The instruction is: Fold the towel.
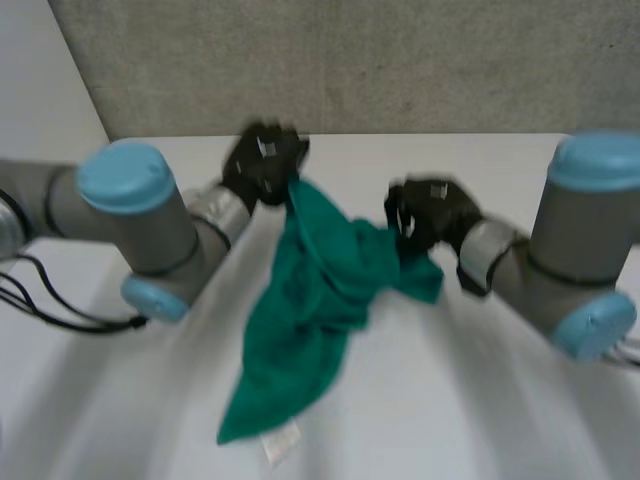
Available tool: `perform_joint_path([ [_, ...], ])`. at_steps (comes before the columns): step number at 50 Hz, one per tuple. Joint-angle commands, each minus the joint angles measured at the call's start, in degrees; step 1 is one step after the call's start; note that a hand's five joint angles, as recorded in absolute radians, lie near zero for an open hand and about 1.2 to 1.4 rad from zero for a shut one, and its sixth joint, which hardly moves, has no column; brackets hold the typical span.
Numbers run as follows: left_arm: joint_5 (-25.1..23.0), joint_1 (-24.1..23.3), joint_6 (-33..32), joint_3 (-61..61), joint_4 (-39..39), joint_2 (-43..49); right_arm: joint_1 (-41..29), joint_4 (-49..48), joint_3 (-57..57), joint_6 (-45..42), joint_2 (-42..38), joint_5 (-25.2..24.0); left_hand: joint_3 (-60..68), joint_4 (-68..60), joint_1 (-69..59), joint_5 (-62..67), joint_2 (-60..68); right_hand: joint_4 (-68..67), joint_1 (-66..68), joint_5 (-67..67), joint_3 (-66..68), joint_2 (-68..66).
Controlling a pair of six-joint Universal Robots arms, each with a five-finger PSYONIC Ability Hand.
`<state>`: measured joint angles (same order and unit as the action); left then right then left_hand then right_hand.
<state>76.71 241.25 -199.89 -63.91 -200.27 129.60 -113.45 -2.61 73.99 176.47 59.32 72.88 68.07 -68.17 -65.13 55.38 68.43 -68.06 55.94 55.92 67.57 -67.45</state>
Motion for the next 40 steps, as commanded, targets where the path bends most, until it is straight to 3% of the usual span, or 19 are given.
perform_joint_path([
  [1,2.6,0.5,0.0,5.7,-5.8,-12.2,0.8,-3.4,-19.9,0.1,3.9,7.6,11.9,-11.8,-14.9,14.6,11.6,-11.9,24.1,14.1,12.4,-12.5],
  [5,5.8,0.7,0.0,4.8,-8.2,-18.9,0.5,-9.2,-22.1,0.1,10.4,7.5,11.9,-11.8,-14.9,14.6,11.6,-11.9,24.1,14.1,12.4,-12.5],
  [10,7.3,1.1,0.0,-1.5,-8.5,-25.3,0.2,-9.1,-21.3,0.1,13.5,4.6,11.9,-11.8,-14.9,14.6,11.6,-11.9,24.1,14.1,12.4,-12.5],
  [16,7.8,0.7,-0.1,-15.5,-8.0,-30.2,0.7,-0.4,-15.1,-0.4,14.0,-0.1,11.9,-11.8,-14.9,14.6,11.6,-11.9,24.1,14.1,12.4,-12.5],
  [22,7.8,0.2,-0.3,-27.3,-7.4,-29.0,0.5,3.8,-7.0,-2.6,12.1,-0.3,11.9,-11.8,-14.9,14.6,11.6,-11.9,24.1,14.1,12.4,-12.5],
  [29,9.5,-0.1,-1.0,-34.9,-4.9,-18.2,1.4,4.5,3.1,-8.7,5.4,0.1,11.9,-11.8,-14.9,14.6,11.6,-11.9,24.1,14.1,12.4,-12.5],
  [34,13.3,-0.8,-2.6,-35.8,2.5,-14.2,4.5,4.3,9.4,-11.7,4.8,-0.9,11.9,-11.8,-14.9,14.6,11.6,-11.9,24.1,14.1,12.4,-12.5],
  [40,16.3,-1.8,-2.7,-37.9,11.4,-16.5,5.5,3.8,12.5,-14.0,6.0,-1.0,11.9,-11.8,-14.9,14.6,11.6,-11.9,24.1,14.1,12.4,-12.5],
])
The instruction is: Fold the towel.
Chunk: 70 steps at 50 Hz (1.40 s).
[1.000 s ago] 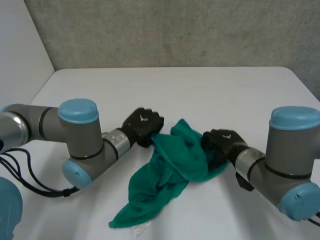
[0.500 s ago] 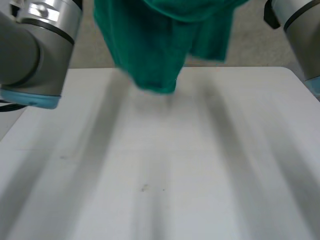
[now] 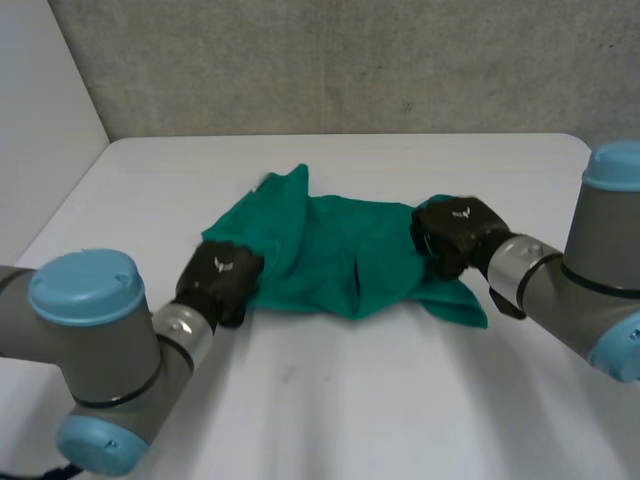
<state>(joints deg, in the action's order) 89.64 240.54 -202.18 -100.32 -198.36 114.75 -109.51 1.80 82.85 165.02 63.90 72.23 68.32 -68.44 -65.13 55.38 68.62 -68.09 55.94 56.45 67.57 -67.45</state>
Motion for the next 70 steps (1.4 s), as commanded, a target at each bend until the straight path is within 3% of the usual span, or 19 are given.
perform_joint_path([
  [1,3.5,-2.0,-0.4,-2.5,11.7,-3.5,1.6,-0.6,3.9,-2.9,1.7,-0.3,11.7,-11.6,-14.9,14.6,11.4,-11.9,24.1,13.5,12.4,-12.5],
  [8,3.4,-3.9,-0.2,-5.9,15.9,-11.6,1.5,-0.8,6.6,-5.0,3.0,-0.3,11.0,-10.9,-14.2,14.0,10.7,-11.9,24.1,13.5,12.4,-12.5],
  [12,3.3,-4.6,-0.4,-5.9,16.0,-13.4,1.4,-0.8,7.2,-6.5,2.9,-0.2,-22.9,23.0,19.7,-19.9,-23.2,-11.9,24.1,13.5,12.4,-12.5],
  [14,3.3,-5.1,-0.7,-4.9,15.8,-13.7,1.4,-0.8,7.2,-6.7,2.9,-0.2,-50.7,50.8,47.5,-47.8,-51.0,-11.9,24.1,13.5,12.4,-12.5],
  [19,3.2,-4.2,-2.6,0.3,15.2,-12.8,1.4,-0.7,7.2,-6.8,2.7,-0.7,-55.2,55.4,52.1,-52.3,-55.5,-11.9,24.1,13.5,12.4,-12.5],
  [26,2.3,-0.6,-12.0,8.4,15.0,-5.4,1.3,-0.7,7.9,-6.9,2.5,-0.9,-52.1,52.2,48.9,-49.1,-52.4,-11.9,24.1,13.5,12.4,-12.5],
  [36,-6.7,3.3,-25.2,16.9,15.6,7.3,1.2,-0.8,8.5,-7.0,2.3,-0.9,-49.4,49.5,46.2,-46.4,-49.7,-11.9,24.1,13.5,12.4,-12.5],
  [47,-7.7,3.8,-26.9,24.6,17.1,15.0,1.1,-0.8,9.1,-8.3,2.2,-0.9,-48.5,48.6,45.3,-45.6,-48.8,-11.9,24.1,13.5,12.4,-12.5],
  [55,-11.1,4.0,-27.0,27.0,24.2,17.3,1.1,-0.8,9.3,-8.7,2.1,-0.9,-39.3,39.4,36.1,-36.3,-39.6,-11.9,24.1,13.5,12.4,-12.5],
  [58,-11.6,4.0,-27.0,27.7,25.4,17.5,1.2,-0.8,9.3,-8.7,2.1,-0.9,-30.4,30.5,27.2,-27.4,-30.7,-11.9,24.1,13.5,12.4,-12.5],
  [63,-10.9,4.1,-27.0,28.3,25.3,17.4,1.2,-0.8,9.3,-8.7,2.1,-0.9,-4.0,4.1,0.8,-1.0,-4.3,-11.9,24.1,13.5,12.4,-12.5],
  [64,-10.9,4.1,-27.0,28.3,25.3,17.4,1.2,-0.8,9.3,-8.7,2.1,-0.9,-3.9,4.1,0.7,-1.0,-4.2,-11.9,24.1,13.5,12.4,-12.5],
  [66,-10.4,4.2,-27.0,28.1,24.9,16.7,1.2,-0.8,9.3,-8.8,2.1,-0.9,9.8,-9.7,-13.0,12.7,9.5,-11.9,24.1,13.5,12.4,-12.5],
  [70,-8.3,4.4,-27.0,27.8,23.2,14.7,1.2,-0.8,9.3,-9.1,2.1,-0.9,11.7,-11.6,-14.9,14.6,11.4,-11.9,24.1,13.5,12.4,-12.5],
])
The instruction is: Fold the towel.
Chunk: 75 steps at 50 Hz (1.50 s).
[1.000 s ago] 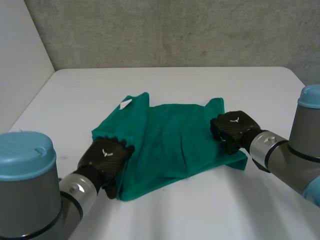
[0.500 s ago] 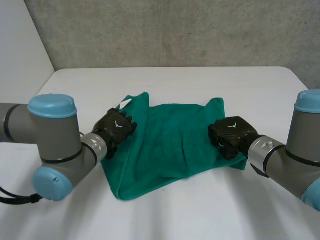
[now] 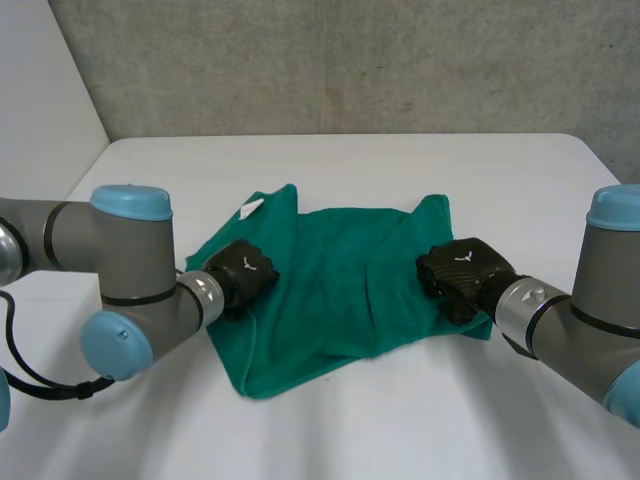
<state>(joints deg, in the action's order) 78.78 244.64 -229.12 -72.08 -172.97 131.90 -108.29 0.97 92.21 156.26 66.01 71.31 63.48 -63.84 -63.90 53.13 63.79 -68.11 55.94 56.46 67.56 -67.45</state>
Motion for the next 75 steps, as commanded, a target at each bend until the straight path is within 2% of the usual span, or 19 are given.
perform_joint_path([
  [1,3.6,0.3,0.1,-0.8,-3.6,-3.1,0.0,0.0,0.0,-0.3,0.0,0.1,16.5,-16.2,-16.1,16.9,16.2,-11.9,24.1,13.5,12.4,-12.5],
  [9,6.0,1.8,-0.1,-4.0,-7.9,-5.9,0.1,0.0,-0.2,-0.3,-0.2,0.1,10.7,-10.3,-10.3,11.0,10.4,-11.9,24.1,13.5,12.4,-12.5],
  [19,5.9,5.2,-0.1,-10.2,-7.6,-8.2,0.3,0.1,-0.7,-0.3,-0.2,-0.1,-15.7,16.1,16.2,-15.4,-16.1,-11.9,24.1,13.5,12.4,-12.5],
  [24,5.9,6.5,-0.1,-12.7,-8.0,-8.6,0.2,0.9,-1.2,-0.7,-0.1,0.0,-9.6,9.9,10.0,-9.2,-9.9,-11.9,24.1,13.5,12.4,-12.5],
  [27,5.9,7.2,-0.1,-13.7,-7.9,-9.1,0.3,0.9,-1.2,-2.0,-0.1,0.2,5.2,-4.9,-4.8,5.6,4.9,-11.9,24.1,13.5,12.4,-12.5],
  [28,5.9,7.5,-0.1,-14.7,-7.9,-10.1,0.3,1.0,-1.2,-2.4,0.0,0.2,16.4,-16.0,-16.0,16.8,16.1,-11.9,24.1,13.5,12.4,-12.5],
  [34,6.2,8.3,-0.1,-19.0,-7.8,-15.7,0.4,5.2,-2.9,-5.7,1.6,0.9,16.5,-16.2,-16.1,16.9,16.2,-11.9,24.1,13.5,12.4,-12.5],
  [43,10.4,9.5,0.1,-27.4,-4.9,-33.3,2.9,30.8,-11.3,-18.9,9.8,1.8,16.5,-16.2,-16.1,16.9,16.2,-11.9,24.1,13.5,12.4,-12.5],
  [46,11.0,10.5,0.8,-30.4,-2.5,-39.8,3.6,33.7,-11.8,-22.1,11.7,1.8,16.5,-16.2,-16.1,16.9,16.2,-11.9,24.1,13.5,12.4,-12.5],
  [52,10.7,11.6,1.1,-32.9,-4.2,-40.1,2.9,26.6,-11.5,-19.4,10.3,1.8,16.5,-16.2,-16.1,16.9,16.2,-11.9,24.1,13.5,12.4,-12.5],
  [57,11.0,12.6,1.7,-32.2,-9.3,-35.3,3.2,16.8,-12.0,-10.3,0.6,2.0,16.5,-16.2,-16.1,16.9,16.2,-11.9,24.1,13.5,12.4,-12.5],
  [58,11.0,12.9,1.7,-32.2,-10.3,-34.4,3.6,15.7,-12.1,-8.0,-1.4,1.9,16.5,-16.2,-16.1,16.9,16.2,-2.1,14.3,3.8,2.7,-2.8],
  [59,11.1,13.1,1.7,-31.9,-11.2,-33.6,3.6,15.6,-12.1,-8.0,-1.4,1.9,16.5,-16.2,-16.1,16.9,16.2,-2.0,14.2,3.7,2.6,-2.7],
  [61,11.3,13.8,1.8,-31.2,-13.3,-31.6,3.6,14.9,-12.1,-5.5,-2.4,1.8,16.5,-16.2,-16.1,16.9,16.2,28.6,-16.4,-26.9,-28.0,27.9],
  [63,11.2,14.1,2.5,-30.7,-15.0,-30.0,4.0,14.5,-12.1,-3.9,-2.2,1.7,16.5,-16.2,-16.1,16.9,16.2,42.8,-30.6,-41.2,-42.3,42.2],
  [65,11.3,14.1,3.0,-30.4,-15.6,-29.2,4.9,13.8,-12.1,-2.6,-1.8,1.7,16.5,-16.2,-16.1,16.9,16.2,48.5,-36.4,-46.9,-48.0,47.9],
  [70,11.2,14.2,8.7,-28.7,-18.8,-24.4,10.2,13.4,-8.8,1.5,7.2,-0.1,16.5,-16.2,-16.1,16.9,16.2,51.0,-38.8,-49.3,-50.4,50.3],
  [73,11.0,14.3,10.4,-28.3,-19.3,-22.9,10.6,13.4,-7.9,1.5,8.3,-0.5,16.5,-16.2,-16.1,16.9,16.2,51.1,-39.0,-49.5,-50.6,50.5],
  [75,11.0,14.4,11.2,-27.8,-19.8,-21.7,11.9,13.4,-2.6,1.6,14.4,-2.4,16.5,-16.2,-16.1,16.9,16.2,51.0,-38.8,-49.3,-50.4,50.3],
])
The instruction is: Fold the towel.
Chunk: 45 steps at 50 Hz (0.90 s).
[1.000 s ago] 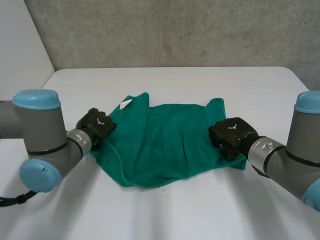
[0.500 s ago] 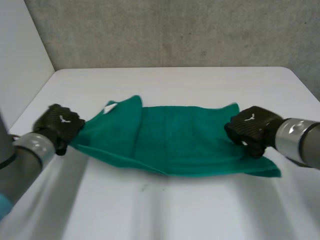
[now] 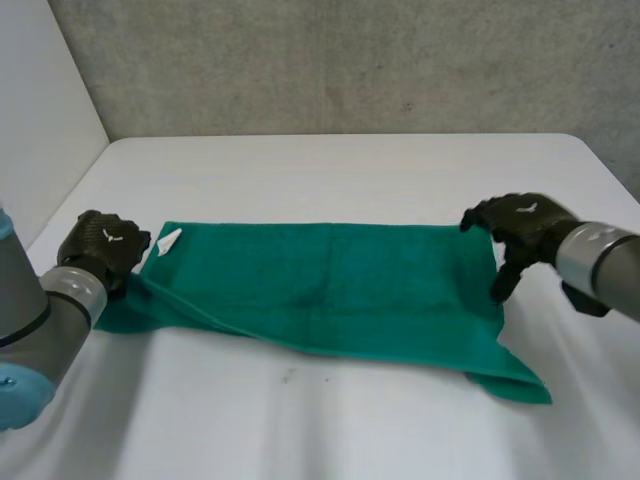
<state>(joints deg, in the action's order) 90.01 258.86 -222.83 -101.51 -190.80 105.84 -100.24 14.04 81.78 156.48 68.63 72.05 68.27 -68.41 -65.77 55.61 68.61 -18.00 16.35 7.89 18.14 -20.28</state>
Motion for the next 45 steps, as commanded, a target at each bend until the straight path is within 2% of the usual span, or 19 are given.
perform_joint_path([
  [1,-0.2,0.2,4.9,1.8,-2.1,4.6,4.3,0.3,9.1,1.4,13.1,-3.3,11.7,-11.6,-14.2,14.4,11.4,0.8,0.8,-0.7,-1.0,3.1],
  [6,-0.2,0.7,5.0,1.8,-2.4,5.5,9.9,0.4,18.3,1.5,17.5,-5.9,11.7,-11.6,-14.2,14.4,11.4,0.3,1.3,-0.2,-0.5,2.6],
  [14,-0.2,0.9,5.0,1.5,-2.4,5.6,13.1,-0.2,31.1,1.5,17.3,-11.5,11.7,-11.6,-14.2,14.4,11.4,-0.5,2.1,0.6,0.4,1.8],
  [29,-0.3,0.9,5.1,1.1,-2.5,6.4,15.6,-8.9,42.6,1.0,17.9,-13.9,11.7,-11.6,-14.2,14.4,11.4,-12.1,13.7,12.2,12.0,-9.8],
  [33,-0.3,0.9,5.1,1.1,-2.5,6.4,15.3,-12.6,43.6,1.0,17.8,-14.0,11.7,-11.6,-14.2,14.4,11.4,-21.9,23.5,22.0,21.7,-19.6],
  [34,-0.3,0.9,5.1,1.0,-2.5,6.4,15.1,-15.3,43.6,1.0,17.2,-14.0,11.7,-11.6,-14.2,14.4,11.4,-43.5,45.2,43.6,43.4,-41.2],
  [36,-0.2,0.9,5.1,0.9,-2.4,6.3,15.1,-16.6,43.2,1.0,17.1,-14.0,11.7,-11.6,-14.2,14.4,11.4,-61.9,63.6,62.0,61.8,-59.6],
  [40,0.2,0.8,5.1,0.3,-1.7,5.5,14.9,-17.0,40.4,0.6,17.2,-13.1,11.7,-11.6,-14.2,14.4,11.4,-62.0,63.6,62.1,61.9,-59.7],
  [44,0.1,0.7,5.2,-1.7,-0.6,2.6,13.9,-12.7,31.7,-0.6,20.0,-12.7,11.7,-11.6,-14.2,14.4,11.4,-62.0,63.6,62.1,61.9,-59.7],
  [45,0.0,0.7,5.1,-2.4,-0.1,1.5,13.4,-9.1,28.9,-1.4,20.6,-12.1,11.7,-11.6,-14.2,14.4,11.4,-62.0,63.6,62.1,61.9,-59.7],
])
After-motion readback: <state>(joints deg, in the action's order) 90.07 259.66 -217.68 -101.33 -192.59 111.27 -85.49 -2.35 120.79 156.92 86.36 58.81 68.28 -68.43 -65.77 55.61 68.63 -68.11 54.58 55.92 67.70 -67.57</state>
